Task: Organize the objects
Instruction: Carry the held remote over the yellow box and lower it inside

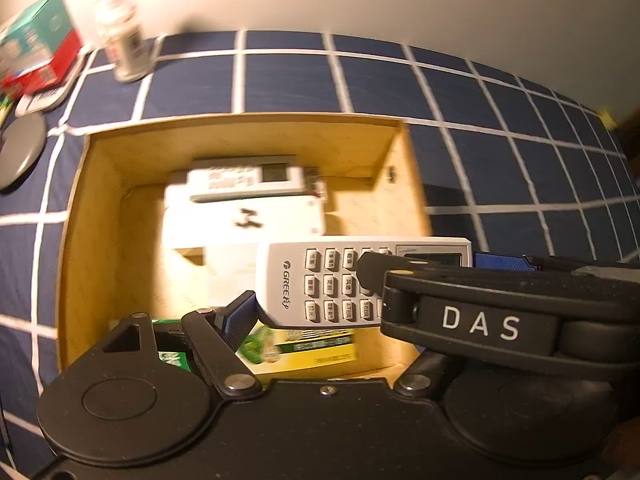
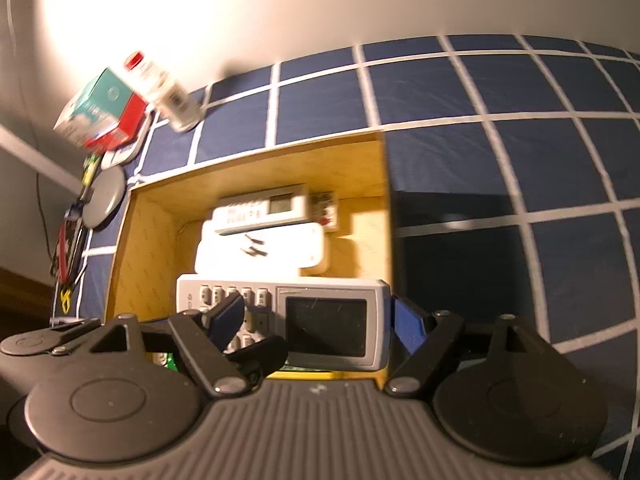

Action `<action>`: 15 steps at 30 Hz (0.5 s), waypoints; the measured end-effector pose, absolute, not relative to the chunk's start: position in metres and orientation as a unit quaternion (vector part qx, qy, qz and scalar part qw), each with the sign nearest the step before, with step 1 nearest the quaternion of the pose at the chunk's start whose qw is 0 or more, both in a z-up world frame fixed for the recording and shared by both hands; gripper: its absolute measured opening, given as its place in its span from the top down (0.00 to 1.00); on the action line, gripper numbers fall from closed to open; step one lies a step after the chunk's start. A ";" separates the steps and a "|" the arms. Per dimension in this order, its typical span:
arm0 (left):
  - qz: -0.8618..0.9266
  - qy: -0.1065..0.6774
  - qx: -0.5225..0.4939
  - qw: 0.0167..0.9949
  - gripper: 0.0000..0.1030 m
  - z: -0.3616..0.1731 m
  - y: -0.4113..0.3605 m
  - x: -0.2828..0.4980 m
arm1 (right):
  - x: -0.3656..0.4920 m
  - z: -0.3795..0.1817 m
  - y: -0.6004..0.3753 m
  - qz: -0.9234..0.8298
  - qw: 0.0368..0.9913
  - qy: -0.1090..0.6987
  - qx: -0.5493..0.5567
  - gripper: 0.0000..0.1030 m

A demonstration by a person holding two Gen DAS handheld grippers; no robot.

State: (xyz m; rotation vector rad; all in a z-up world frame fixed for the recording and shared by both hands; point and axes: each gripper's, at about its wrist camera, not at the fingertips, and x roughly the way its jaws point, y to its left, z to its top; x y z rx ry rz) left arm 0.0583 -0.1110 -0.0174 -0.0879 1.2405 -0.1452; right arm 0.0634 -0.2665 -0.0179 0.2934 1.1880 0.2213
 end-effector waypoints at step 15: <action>-0.010 0.597 -0.094 0.797 0.29 -0.049 -0.046 0.081 | 0.108 -0.051 -0.195 0.156 0.789 0.588 0.089 0.24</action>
